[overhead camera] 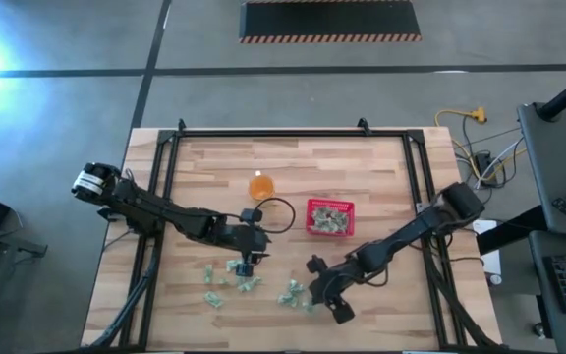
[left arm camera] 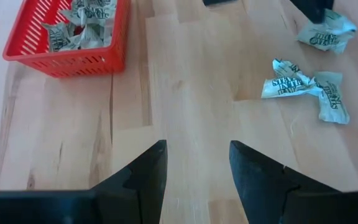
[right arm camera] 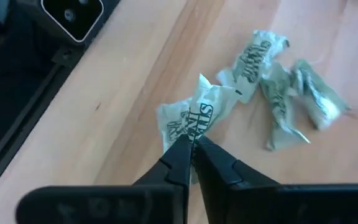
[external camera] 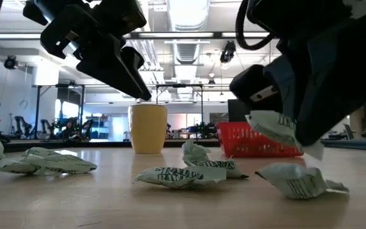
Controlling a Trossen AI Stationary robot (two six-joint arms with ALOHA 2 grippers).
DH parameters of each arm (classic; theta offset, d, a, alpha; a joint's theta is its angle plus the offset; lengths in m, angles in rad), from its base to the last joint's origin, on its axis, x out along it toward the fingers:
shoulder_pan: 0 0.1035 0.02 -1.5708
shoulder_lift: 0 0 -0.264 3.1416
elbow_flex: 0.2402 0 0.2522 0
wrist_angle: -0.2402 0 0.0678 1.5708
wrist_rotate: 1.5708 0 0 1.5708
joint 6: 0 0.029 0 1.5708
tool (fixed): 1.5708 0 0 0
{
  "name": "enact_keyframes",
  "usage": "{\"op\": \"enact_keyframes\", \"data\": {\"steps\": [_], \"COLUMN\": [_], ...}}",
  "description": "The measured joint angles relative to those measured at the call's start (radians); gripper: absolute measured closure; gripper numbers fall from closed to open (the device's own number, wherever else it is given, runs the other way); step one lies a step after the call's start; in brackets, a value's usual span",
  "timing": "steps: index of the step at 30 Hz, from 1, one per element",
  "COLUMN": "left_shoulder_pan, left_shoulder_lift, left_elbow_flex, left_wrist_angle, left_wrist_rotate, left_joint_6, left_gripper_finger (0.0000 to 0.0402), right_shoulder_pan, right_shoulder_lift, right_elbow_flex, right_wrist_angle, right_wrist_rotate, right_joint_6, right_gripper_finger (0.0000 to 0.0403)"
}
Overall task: Pick and place Stevia / Truvia into bins
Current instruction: Put the stevia packet into the basket
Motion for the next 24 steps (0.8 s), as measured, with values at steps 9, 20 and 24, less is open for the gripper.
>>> {"op": "enact_keyframes", "data": {"steps": [9,20,24], "left_shoulder_pan": [0.0,0.0,0.0], "left_shoulder_lift": [0.0,0.0,0.0], "left_elbow_flex": [-0.001,-0.014,-0.017], "left_wrist_angle": [-0.002,0.001,0.001], "left_wrist_rotate": [0.0,0.0,0.0], "left_joint_6": [0.003,0.021,0.021], "left_gripper_finger": [0.0244,0.0244,0.0244], "right_shoulder_pan": [0.0,-0.004,-0.02], "right_shoulder_lift": [-0.151,-0.265,-0.269], "right_elbow_flex": [0.0,-0.024,-0.034], "right_wrist_angle": [-0.263,-0.584,-0.624], "right_wrist_rotate": [0.3,0.932,0.952], "right_joint_6": [0.002,0.188,0.192], "right_gripper_finger": [0.0394,0.0394,0.0394]}}
